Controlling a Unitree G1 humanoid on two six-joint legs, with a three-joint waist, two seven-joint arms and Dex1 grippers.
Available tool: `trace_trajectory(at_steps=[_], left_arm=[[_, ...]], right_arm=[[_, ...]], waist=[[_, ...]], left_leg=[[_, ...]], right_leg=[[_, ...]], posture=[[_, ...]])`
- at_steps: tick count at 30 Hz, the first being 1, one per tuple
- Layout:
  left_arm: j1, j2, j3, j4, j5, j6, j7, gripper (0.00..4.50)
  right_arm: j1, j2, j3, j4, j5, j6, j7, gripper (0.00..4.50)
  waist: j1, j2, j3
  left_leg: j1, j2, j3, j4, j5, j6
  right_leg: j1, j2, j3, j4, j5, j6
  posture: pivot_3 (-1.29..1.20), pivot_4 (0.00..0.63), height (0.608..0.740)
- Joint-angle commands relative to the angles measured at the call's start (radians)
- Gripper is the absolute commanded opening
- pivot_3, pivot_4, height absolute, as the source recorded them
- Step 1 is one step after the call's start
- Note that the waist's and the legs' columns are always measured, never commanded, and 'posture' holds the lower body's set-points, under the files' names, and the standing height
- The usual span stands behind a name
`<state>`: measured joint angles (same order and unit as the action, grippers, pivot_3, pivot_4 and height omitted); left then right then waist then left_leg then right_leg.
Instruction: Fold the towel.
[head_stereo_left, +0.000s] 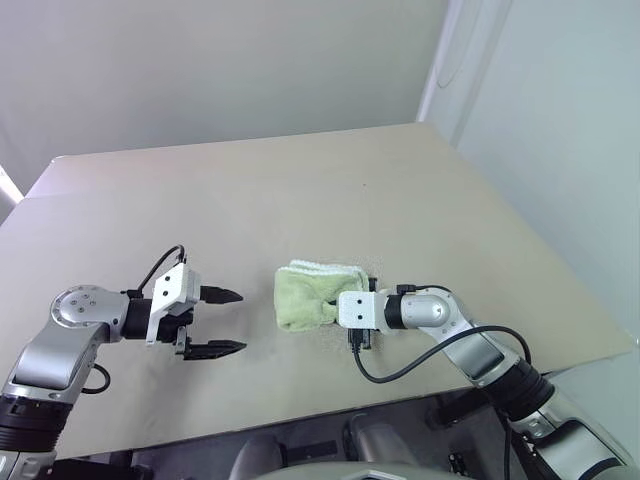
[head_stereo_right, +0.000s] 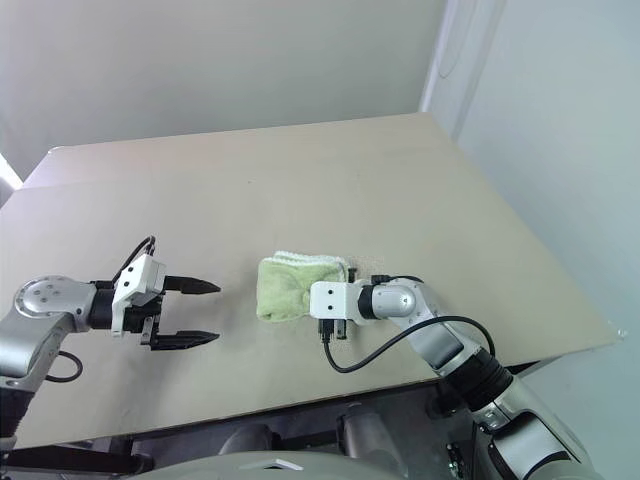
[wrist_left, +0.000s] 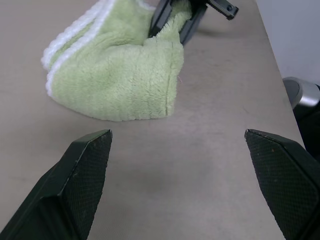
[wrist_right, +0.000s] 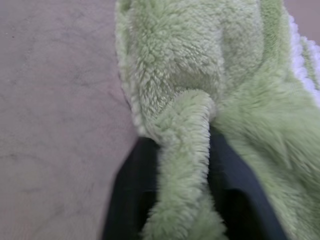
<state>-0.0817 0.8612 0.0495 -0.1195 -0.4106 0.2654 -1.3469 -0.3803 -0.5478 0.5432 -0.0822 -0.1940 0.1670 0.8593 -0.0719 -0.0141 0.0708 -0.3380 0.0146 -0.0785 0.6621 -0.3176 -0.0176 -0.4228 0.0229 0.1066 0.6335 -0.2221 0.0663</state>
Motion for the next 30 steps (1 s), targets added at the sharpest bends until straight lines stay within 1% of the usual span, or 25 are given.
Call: trace_trajectory(at_steps=[1,5,8,12,15,17,21,25,27,30], left_arm=[[-0.002,0.019,0.026,-0.018,-0.008,-0.018,0.002,4.5],[0.001,0.023,0.024,-0.013,0.0,-0.031,0.003,4.5],[-0.003,0.025,0.023,-0.011,-0.002,-0.029,0.002,4.5],[-0.012,0.025,0.022,0.006,0.007,-0.04,0.006,4.5],[-0.02,0.02,0.02,0.014,0.012,-0.045,0.014,4.5],[-0.024,0.018,0.018,0.019,0.015,-0.052,0.017,4.5],[-0.027,0.015,0.014,0.02,0.012,-0.059,0.024,4.5],[-0.03,0.014,0.014,0.022,0.01,-0.063,0.027,4.5],[-0.033,0.013,0.013,0.024,0.012,-0.066,0.028,4.5],[-0.037,0.013,0.011,0.028,0.013,-0.072,0.029,4.5]], right_arm=[[-0.005,0.016,-0.01,0.026,-0.027,0.002,-0.014,0.02],[-0.01,0.031,-0.031,0.023,-0.017,0.012,-0.022,0.02],[-0.012,0.049,-0.088,-0.038,0.062,0.066,-0.001,0.02],[-0.024,0.079,-0.2,-0.116,0.198,0.175,0.017,0.02],[-0.058,0.11,-0.353,-0.163,0.35,0.292,-0.002,0.02],[-0.075,0.11,-0.42,-0.17,0.399,0.336,-0.018,0.02],[-0.103,0.075,-0.526,-0.148,0.433,0.371,-0.067,0.02],[-0.136,0.003,-0.6,-0.08,0.396,0.345,-0.126,0.02],[-0.12,-0.059,-0.601,-0.052,0.368,0.312,-0.113,0.02],[-0.073,-0.116,-0.563,-0.039,0.34,0.267,-0.083,0.02]], waist=[[-0.001,0.0,0.0],[-0.001,0.0,0.0],[-0.001,0.0,0.0],[0.0,0.0,0.0],[0.0,0.0,0.0],[0.0,0.0,0.0],[0.002,0.001,0.0],[-0.001,0.002,0.001],[0.0,0.002,0.001],[0.0,0.002,0.001]], left_leg=[[0.0,0.0,0.0,0.0,0.0,0.0],[0.001,0.0,0.0,0.0,0.0,0.0],[0.001,0.0,0.0,0.001,0.0,0.0],[0.0,0.0,0.0,0.001,0.0,0.0],[-0.001,0.0,0.0,0.0,0.0,0.0],[-0.001,0.0,0.0,0.0,0.0,0.0],[-0.001,0.0,0.0,0.0,0.0,0.0],[-0.001,0.0,0.0,0.0,0.0,0.0],[-0.001,0.0,0.001,0.0,0.0,0.0],[-0.001,0.0,0.001,-0.001,0.0,0.0]], right_leg=[[0.0,0.0,0.0,0.0,0.0,0.0],[0.0,0.0,0.0,0.0,0.0,0.0],[0.0,0.0,0.0,0.001,0.0,0.0],[-0.001,0.0,0.0,0.002,0.0,0.0],[-0.001,0.0,0.0,0.002,0.0,0.0],[-0.001,0.0,0.0,0.001,0.0,0.0],[-0.001,0.0,0.0,0.001,0.0,0.0],[-0.001,0.0,0.0,0.001,0.0,0.0],[-0.001,0.0,0.0,0.001,0.0,0.0],[-0.001,0.0,0.0,0.0,0.0,0.0]], posture=[[0.0,0.0,0.74],[0.0,0.0,0.74],[0.0,0.0,0.74],[0.0,0.0,0.74],[0.0,0.0,0.74],[0.0,0.0,0.74],[0.0,0.0,0.74],[0.0,0.0,0.74],[0.0,0.0,0.74],[0.0,0.0,0.74]])
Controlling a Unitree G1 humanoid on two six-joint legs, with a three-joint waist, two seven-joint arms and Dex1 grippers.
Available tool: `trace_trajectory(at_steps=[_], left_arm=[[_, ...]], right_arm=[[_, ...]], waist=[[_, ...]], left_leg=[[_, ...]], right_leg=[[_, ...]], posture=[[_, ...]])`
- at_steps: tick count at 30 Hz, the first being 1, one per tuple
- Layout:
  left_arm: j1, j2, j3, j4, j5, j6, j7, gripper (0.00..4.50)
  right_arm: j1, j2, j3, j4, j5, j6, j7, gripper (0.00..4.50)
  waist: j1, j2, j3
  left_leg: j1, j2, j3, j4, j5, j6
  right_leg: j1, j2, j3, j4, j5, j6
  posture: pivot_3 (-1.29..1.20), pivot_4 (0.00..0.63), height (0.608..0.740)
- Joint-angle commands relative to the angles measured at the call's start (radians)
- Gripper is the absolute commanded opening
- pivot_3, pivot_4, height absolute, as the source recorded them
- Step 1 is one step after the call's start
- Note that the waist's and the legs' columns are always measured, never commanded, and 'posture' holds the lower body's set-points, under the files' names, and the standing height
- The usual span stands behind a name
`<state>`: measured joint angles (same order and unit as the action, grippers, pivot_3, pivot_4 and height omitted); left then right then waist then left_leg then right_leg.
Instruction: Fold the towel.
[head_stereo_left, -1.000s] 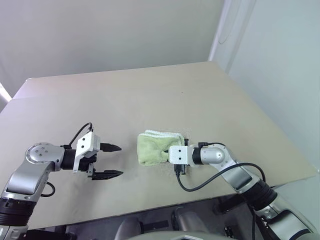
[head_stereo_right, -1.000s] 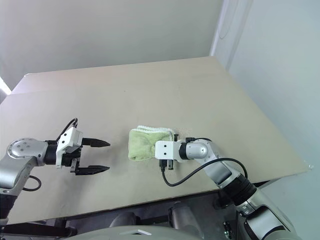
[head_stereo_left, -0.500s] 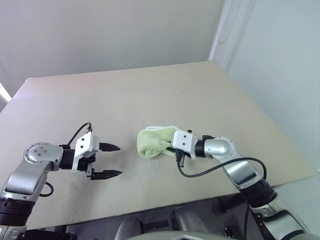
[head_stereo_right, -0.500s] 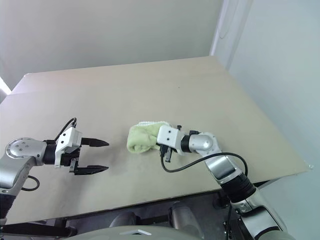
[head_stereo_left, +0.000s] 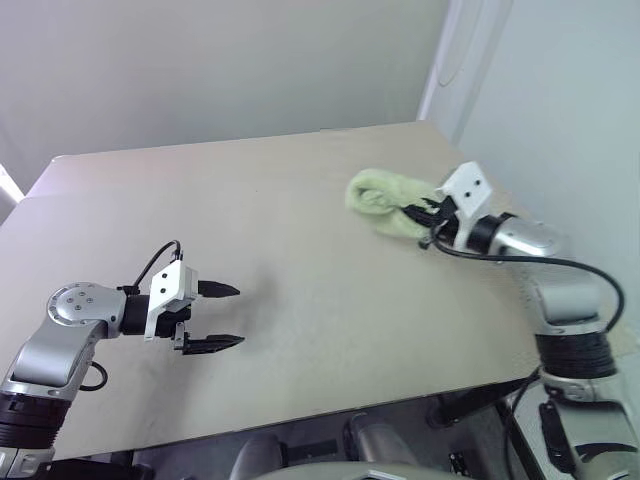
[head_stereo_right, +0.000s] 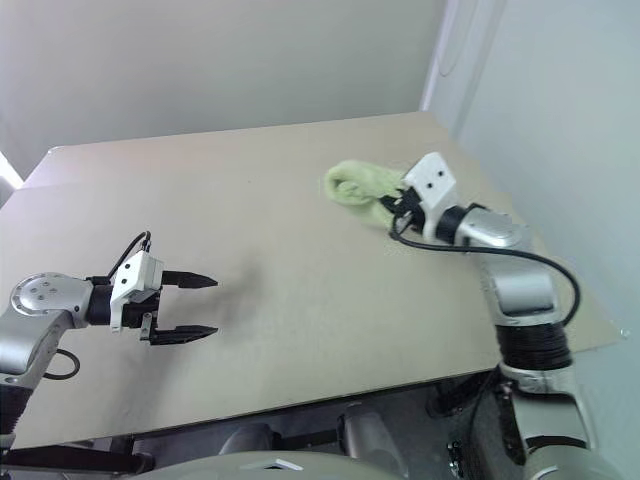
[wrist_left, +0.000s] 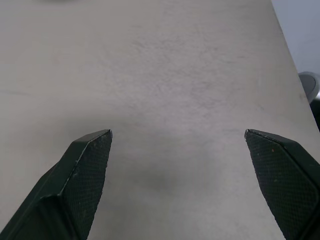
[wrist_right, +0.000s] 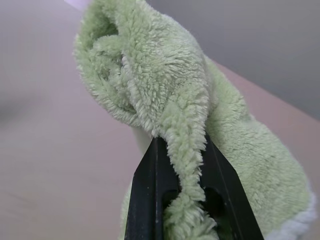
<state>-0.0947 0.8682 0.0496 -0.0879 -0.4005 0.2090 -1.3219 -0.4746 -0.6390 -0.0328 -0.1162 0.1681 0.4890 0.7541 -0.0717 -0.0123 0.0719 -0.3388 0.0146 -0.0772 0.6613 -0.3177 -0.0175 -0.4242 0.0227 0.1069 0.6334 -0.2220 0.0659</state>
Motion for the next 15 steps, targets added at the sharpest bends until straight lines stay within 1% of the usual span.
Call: trace_trajectory(at_steps=[1,7,11,15], left_arm=[[-0.026,0.006,0.01,-0.002,0.003,-0.018,0.003,4.5],[-0.031,0.007,0.009,0.004,0.007,-0.031,-0.001,4.5],[-0.029,0.01,0.012,0.001,0.002,-0.029,-0.002,4.5],[-0.025,0.016,0.013,-0.004,0.005,-0.028,-0.004,4.5]], right_arm=[[0.045,-0.027,0.037,0.001,-0.037,-0.068,0.022,0.02],[0.15,-0.001,0.155,0.048,-0.138,-0.149,-0.02,0.02],[0.188,0.016,0.181,0.03,-0.142,-0.14,-0.019,0.02],[0.233,-0.019,0.207,0.004,-0.143,-0.133,0.041,0.02]], waist=[[-0.001,0.0,0.0],[-0.001,0.0,0.0],[-0.001,0.0,0.0],[0.001,0.0,0.0]], left_leg=[[0.0,0.0,0.0,0.0,0.0,0.0],[0.0,0.0,0.001,0.0,0.0,0.0],[0.0,0.0,0.001,0.0,0.0,0.0],[0.0,0.0,0.001,0.0,0.0,0.0]], right_leg=[[0.0,0.0,0.0,0.0,0.0,0.0],[0.0,0.001,0.001,0.0,0.0,0.0],[0.0,0.0,0.001,0.0,0.0,0.0],[0.0,0.0,0.001,0.0,0.0,0.0]], posture=[[0.0,0.0,0.74],[0.0,0.0,0.74],[0.0,0.0,0.74],[0.0,0.0,0.74]])
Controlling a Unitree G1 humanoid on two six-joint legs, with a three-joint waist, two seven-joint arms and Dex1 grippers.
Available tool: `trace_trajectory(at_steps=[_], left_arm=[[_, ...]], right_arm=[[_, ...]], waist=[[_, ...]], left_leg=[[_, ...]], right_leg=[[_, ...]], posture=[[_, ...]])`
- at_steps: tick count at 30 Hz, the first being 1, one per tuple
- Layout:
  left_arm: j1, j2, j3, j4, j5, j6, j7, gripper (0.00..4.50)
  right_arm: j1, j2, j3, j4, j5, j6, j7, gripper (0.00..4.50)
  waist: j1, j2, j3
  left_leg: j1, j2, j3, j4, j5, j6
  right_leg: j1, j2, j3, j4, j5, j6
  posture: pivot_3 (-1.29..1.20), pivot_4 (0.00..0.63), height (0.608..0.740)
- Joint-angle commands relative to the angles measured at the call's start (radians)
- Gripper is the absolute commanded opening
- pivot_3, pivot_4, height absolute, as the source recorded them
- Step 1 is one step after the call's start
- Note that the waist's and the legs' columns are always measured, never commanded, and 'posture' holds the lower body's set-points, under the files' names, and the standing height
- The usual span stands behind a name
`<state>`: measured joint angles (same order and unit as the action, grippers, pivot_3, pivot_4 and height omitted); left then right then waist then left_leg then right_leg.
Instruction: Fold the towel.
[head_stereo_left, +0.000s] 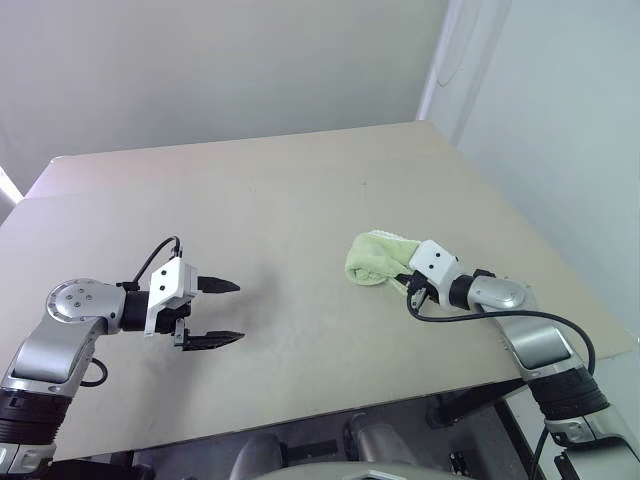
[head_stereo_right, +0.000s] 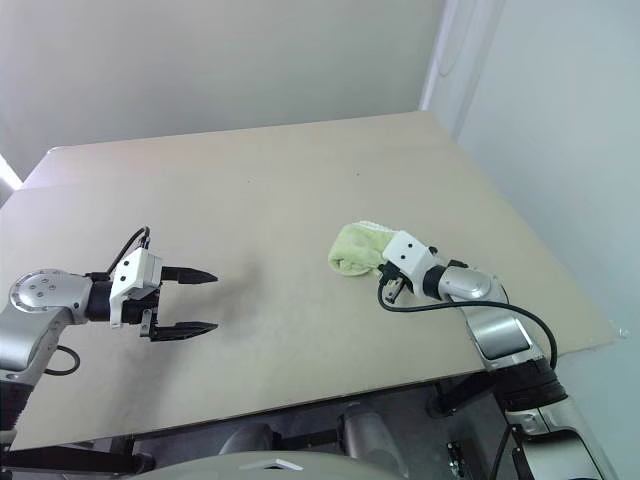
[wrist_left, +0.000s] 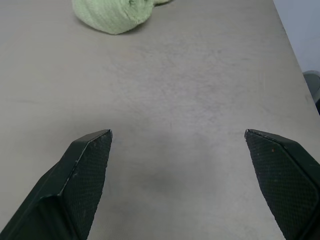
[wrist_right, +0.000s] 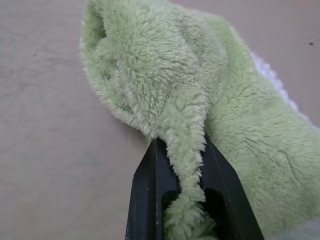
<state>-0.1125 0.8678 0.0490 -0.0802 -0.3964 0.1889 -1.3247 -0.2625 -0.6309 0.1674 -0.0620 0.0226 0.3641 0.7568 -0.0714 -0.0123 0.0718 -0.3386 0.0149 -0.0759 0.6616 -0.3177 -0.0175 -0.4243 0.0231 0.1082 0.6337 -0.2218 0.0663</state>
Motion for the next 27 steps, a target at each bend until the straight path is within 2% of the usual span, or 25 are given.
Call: trace_trajectory(at_steps=[1,2,5,9,15,19,22,27], left_arm=[[-0.004,0.017,0.015,-0.014,0.0,-0.01,-0.001,4.5],[-0.001,0.017,0.017,-0.015,0.0,-0.011,-0.001,4.5],[0.0,0.018,0.016,-0.015,0.003,-0.014,0.0,4.5],[0.0,0.013,0.01,0.0,0.016,-0.03,0.001,4.5],[-0.009,0.009,0.008,0.015,0.023,-0.038,0.002,4.5],[-0.015,0.008,0.006,0.03,0.026,-0.044,0.001,4.5],[-0.019,0.001,0.013,0.025,0.005,-0.03,-0.004,4.5],[-0.047,0.014,0.053,-0.041,-0.094,0.117,0.017,4.5]], right_arm=[[0.027,-0.031,-0.002,-0.059,0.013,-0.002,0.046,0.02],[0.035,-0.038,-0.013,-0.073,0.03,0.006,0.061,0.02],[0.051,-0.055,-0.04,-0.117,0.08,0.036,0.106,0.89],[0.044,-0.046,-0.073,-0.15,0.121,0.063,0.103,2.3],[0.019,0.026,-0.222,-0.257,0.338,0.194,0.075,4.48],[-0.018,0.087,-0.299,-0.271,0.45,0.29,0.002,4.48],[-0.043,0.127,-0.295,-0.225,0.449,0.31,-0.06,4.48],[-0.067,0.192,-0.241,-0.083,0.388,0.266,-0.124,4.48]], waist=[[0.002,0.0,0.0],[0.001,0.0,0.0],[0.001,0.0,0.0],[0.0,0.0,0.0],[0.0,0.0,0.0],[0.0,0.0,0.0],[0.0,0.0,0.0],[-0.001,0.0,0.0]], left_leg=[[0.0,0.0,0.0,0.0,0.0,0.0],[0.0,0.0,0.0,0.0,0.0,0.0],[0.0,0.0,0.0,0.0,0.0,0.0],[0.0,0.0,0.0,0.0,0.0,0.0],[0.0,0.0,0.0,0.0,0.0,0.0],[0.0,0.0,0.0,0.0,0.0,0.0],[0.0,0.0,0.0,0.0,0.0,0.0],[0.0,0.0,0.0,0.0,0.0,0.0]], right_leg=[[0.0,0.0,0.0,0.0,0.0,0.0],[0.0,0.0,0.0,0.0,0.0,0.0],[0.0,0.0,0.0,0.0,0.0,0.0],[0.0,0.0,0.0,0.0,0.0,0.0],[0.0,0.0,0.0,0.0,0.0,0.0],[0.0,0.0,0.0,0.0,0.0,0.0],[0.0,0.0,0.0,0.0,0.0,0.0],[0.0,0.0,0.0,0.0,0.0,0.0]], posture=[[0.0,0.0,0.74],[0.0,0.0,0.74],[0.0,0.0,0.74],[0.0,0.0,0.74],[0.0,0.0,0.74],[0.0,0.0,0.74],[0.0,0.0,0.74],[0.0,0.0,0.74]])
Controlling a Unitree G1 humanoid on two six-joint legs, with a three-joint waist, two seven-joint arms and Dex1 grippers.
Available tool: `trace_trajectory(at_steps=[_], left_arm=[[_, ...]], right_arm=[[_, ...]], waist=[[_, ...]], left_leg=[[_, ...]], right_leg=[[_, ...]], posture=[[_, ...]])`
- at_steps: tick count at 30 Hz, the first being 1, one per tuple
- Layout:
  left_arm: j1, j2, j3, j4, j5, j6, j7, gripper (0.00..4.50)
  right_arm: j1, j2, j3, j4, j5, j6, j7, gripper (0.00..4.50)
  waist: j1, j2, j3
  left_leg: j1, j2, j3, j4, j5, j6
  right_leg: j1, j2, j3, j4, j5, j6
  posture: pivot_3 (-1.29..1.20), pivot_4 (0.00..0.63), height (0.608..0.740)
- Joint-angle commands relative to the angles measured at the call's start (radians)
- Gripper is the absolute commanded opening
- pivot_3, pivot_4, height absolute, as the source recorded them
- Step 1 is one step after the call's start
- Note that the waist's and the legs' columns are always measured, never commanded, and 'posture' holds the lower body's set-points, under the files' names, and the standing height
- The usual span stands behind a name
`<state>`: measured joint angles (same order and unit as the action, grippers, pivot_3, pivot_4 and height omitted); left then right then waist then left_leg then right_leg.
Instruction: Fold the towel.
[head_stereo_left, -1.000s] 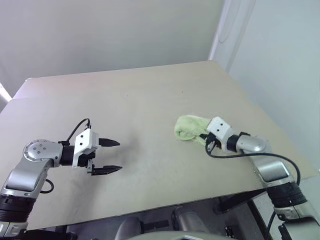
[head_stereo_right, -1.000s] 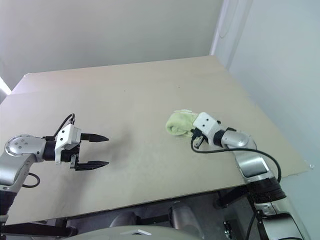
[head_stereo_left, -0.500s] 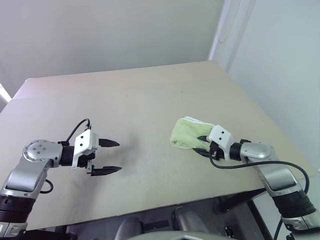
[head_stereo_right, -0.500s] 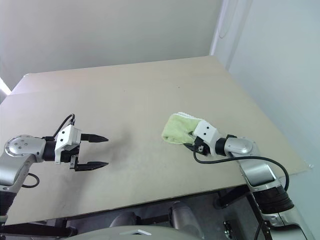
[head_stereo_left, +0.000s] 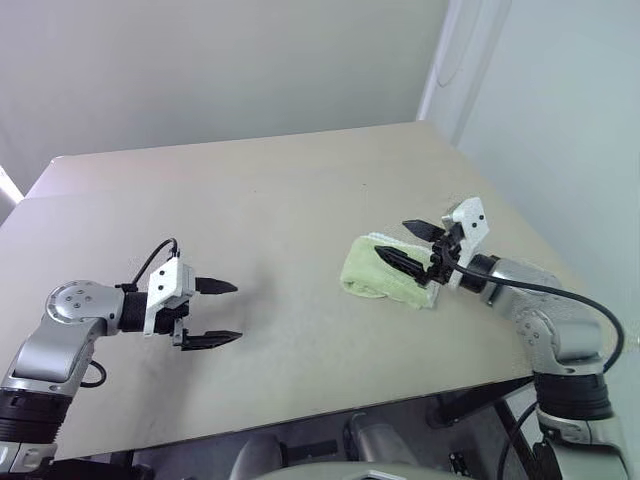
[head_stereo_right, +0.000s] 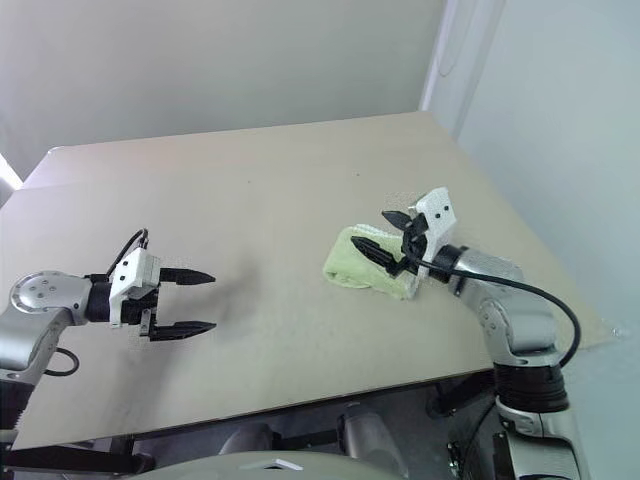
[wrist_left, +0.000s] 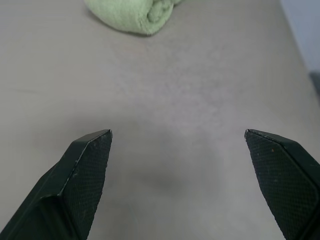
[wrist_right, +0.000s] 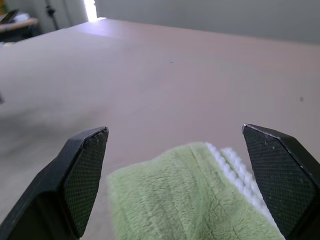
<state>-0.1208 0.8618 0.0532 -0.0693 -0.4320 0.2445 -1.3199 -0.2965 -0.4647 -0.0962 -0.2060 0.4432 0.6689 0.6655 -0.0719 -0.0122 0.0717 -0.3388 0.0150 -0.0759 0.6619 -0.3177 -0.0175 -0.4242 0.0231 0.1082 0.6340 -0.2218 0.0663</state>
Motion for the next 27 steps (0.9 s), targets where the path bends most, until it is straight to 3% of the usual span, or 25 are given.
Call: trace_trajectory(at_steps=[1,10,14,19,27], left_arm=[[-0.044,0.025,0.054,-0.061,-0.069,0.08,0.015,4.5],[-0.049,0.043,0.091,-0.105,-0.108,0.146,0.025,4.5],[-0.054,0.047,0.103,-0.119,-0.124,0.163,0.034,4.5],[-0.055,0.045,0.109,-0.121,-0.13,0.172,0.037,4.5],[-0.055,0.055,0.146,-0.128,-0.179,0.233,0.056,4.5]], right_arm=[[-0.036,0.034,0.039,0.093,-0.052,-0.055,-0.038,4.48],[-0.096,0.084,0.208,0.484,-0.321,-0.27,-0.144,4.48],[-0.111,0.088,0.224,0.519,-0.343,-0.298,-0.125,4.48],[-0.091,0.068,0.17,0.388,-0.271,-0.251,-0.073,4.48],[-0.044,0.008,-0.039,-0.049,0.116,0.049,0.044,4.48]], waist=[[0.0,0.0,0.0],[-0.01,0.0,-0.001],[-0.024,-0.003,-0.002],[-0.027,-0.002,-0.002],[-0.027,0.0,-0.001]], left_leg=[[0.0,0.0,0.0,0.0,0.0,0.0],[0.0,0.0,0.0,0.0,0.0,0.0],[0.003,0.0,-0.001,0.001,0.0,0.0],[0.006,0.0,-0.001,0.001,0.0,0.0],[0.0,0.0,-0.002,0.0,0.0,0.0]], right_leg=[[0.0,0.0,0.0,0.0,0.0,0.0],[0.0,0.0,0.0,0.0,0.0,0.0],[0.004,0.0,0.0,0.0,0.0,0.0],[0.008,0.0,0.0,0.0,0.0,0.0],[0.001,0.0,-0.001,0.0,0.0,0.0]], posture=[[0.0,0.0,0.74],[0.0,0.0,0.74],[0.0,0.0,0.74],[0.0,0.0,0.74],[0.0,0.0,0.74]])
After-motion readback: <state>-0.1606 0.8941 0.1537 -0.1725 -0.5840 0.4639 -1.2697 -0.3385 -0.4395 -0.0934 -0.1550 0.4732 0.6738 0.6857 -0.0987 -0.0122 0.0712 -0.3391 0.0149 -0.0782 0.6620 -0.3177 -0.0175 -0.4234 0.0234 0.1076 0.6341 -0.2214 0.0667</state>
